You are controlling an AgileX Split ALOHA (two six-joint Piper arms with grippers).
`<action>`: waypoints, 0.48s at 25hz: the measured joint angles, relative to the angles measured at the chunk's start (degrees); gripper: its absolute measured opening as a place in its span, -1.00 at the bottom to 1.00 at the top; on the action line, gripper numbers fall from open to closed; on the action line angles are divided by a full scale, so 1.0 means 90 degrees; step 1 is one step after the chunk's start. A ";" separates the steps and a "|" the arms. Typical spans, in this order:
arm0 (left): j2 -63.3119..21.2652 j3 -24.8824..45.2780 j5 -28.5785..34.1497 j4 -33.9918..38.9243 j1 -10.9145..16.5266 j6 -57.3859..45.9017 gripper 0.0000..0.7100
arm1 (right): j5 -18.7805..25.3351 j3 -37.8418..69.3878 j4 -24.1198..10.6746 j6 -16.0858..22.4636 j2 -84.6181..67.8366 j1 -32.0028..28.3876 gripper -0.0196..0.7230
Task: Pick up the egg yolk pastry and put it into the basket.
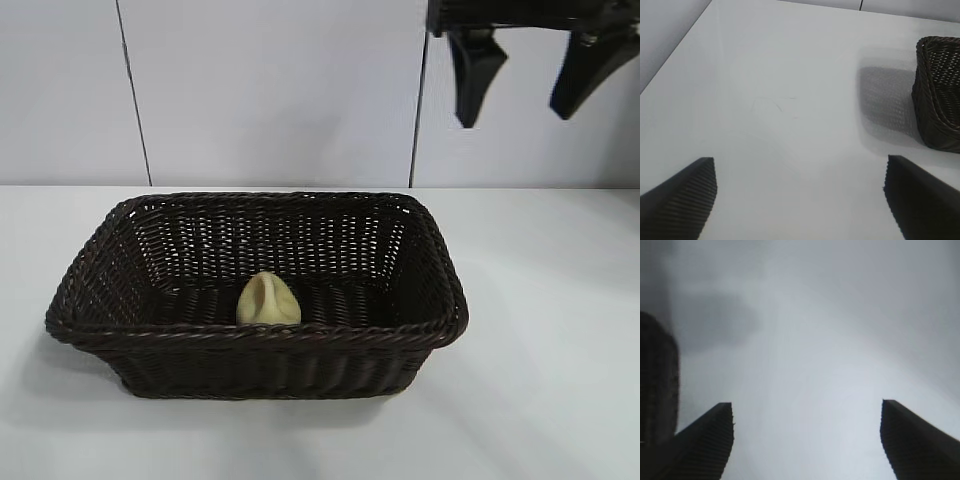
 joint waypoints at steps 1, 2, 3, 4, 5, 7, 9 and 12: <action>0.0000 0.0000 0.0000 0.0000 0.0000 0.0000 0.86 | 0.0038 0.0000 0.0000 -0.0017 0.0000 -0.0177 0.62; 0.0000 0.0000 0.0000 0.0000 0.0000 0.0000 0.86 | 0.0062 0.0000 0.0000 -0.0051 0.0000 -0.0325 0.62; 0.0000 0.0000 0.0000 0.0000 0.0000 0.0000 0.86 | 0.0072 0.0000 0.0000 -0.0093 0.0000 -0.0436 0.62; 0.0000 0.0000 0.0000 0.0000 0.0000 0.0000 0.86 | 0.0096 0.0000 0.0007 -0.0136 0.0000 -0.0505 0.62; 0.0000 0.0000 0.0000 0.0000 0.0000 0.0000 0.86 | 0.0117 0.0000 0.0037 -0.0176 -0.0008 -0.0558 0.62; 0.0000 0.0000 0.0000 0.0000 0.0000 0.0000 0.86 | 0.0120 0.0000 0.0201 -0.0275 -0.0047 -0.0572 0.62; 0.0000 0.0000 0.0000 0.0000 0.0000 0.0000 0.86 | 0.0120 0.0000 0.0463 -0.0391 -0.0108 -0.0572 0.62; 0.0000 0.0000 0.0000 0.0000 0.0000 0.0000 0.86 | 0.0123 0.0021 0.0942 -0.0646 -0.0222 -0.0572 0.62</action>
